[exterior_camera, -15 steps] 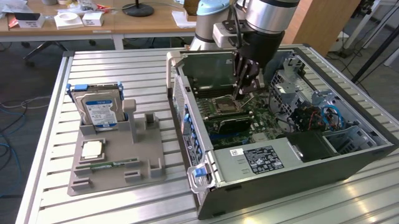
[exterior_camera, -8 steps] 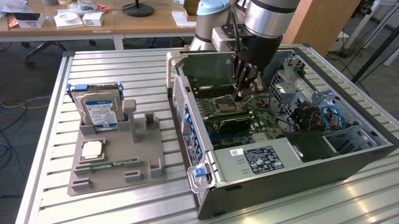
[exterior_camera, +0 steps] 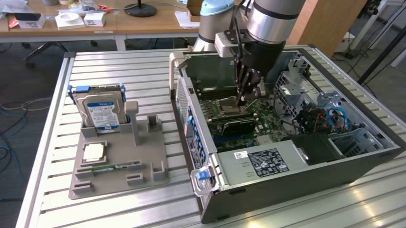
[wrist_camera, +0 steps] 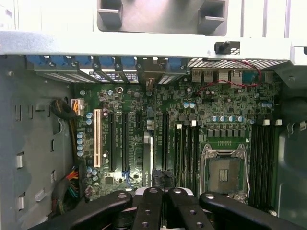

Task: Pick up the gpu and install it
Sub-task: 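Press down on the gpu until it lock into place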

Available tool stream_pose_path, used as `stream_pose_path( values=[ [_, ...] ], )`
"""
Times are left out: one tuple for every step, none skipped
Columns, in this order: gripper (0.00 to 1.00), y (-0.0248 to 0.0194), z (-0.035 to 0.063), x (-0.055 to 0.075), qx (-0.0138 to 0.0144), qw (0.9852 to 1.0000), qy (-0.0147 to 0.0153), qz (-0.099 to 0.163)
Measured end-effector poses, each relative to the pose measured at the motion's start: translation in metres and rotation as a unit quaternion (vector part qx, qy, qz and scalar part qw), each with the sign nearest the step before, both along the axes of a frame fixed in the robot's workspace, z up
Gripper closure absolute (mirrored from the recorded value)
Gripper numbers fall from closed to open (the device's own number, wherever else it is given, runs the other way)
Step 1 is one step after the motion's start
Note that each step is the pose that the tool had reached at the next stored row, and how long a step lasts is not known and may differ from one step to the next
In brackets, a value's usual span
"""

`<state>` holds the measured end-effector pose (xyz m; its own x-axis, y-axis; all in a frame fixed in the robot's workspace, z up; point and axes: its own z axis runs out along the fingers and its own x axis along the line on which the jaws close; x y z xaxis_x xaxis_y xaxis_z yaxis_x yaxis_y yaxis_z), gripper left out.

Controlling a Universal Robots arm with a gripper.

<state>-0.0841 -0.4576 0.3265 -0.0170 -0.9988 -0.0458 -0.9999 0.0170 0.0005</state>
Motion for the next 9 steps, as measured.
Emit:
stream_pose_path(
  values=[
    [0.90, 0.0000, -0.0002, 0.000, 0.0000, 1.0000, 0.0000, 0.000],
    [0.90, 0.0000, -0.0011, 0.000, 0.0003, 1.0000, -0.0001, 0.000],
    [0.90, 0.0000, -0.0022, 0.000, 0.0005, 1.0000, -0.0001, 0.000],
    [0.90, 0.0000, -0.0033, 0.000, 0.0006, 1.0000, -0.0001, 0.000],
    [0.90, 0.0000, -0.0045, 0.000, 0.0008, 1.0000, -0.0001, 0.000],
    [0.90, 0.0000, -0.0059, 0.000, 0.0009, 1.0000, -0.0001, 0.000],
    [0.90, 0.0000, -0.0076, 0.000, 0.0010, 1.0000, -0.0001, 0.000],
    [0.90, 0.0000, -0.0092, 0.000, 0.0010, 1.0000, -0.0001, 0.000],
    [0.90, 0.0000, -0.0109, 0.000, 0.0011, 1.0000, -0.0001, 0.000]
  ],
)
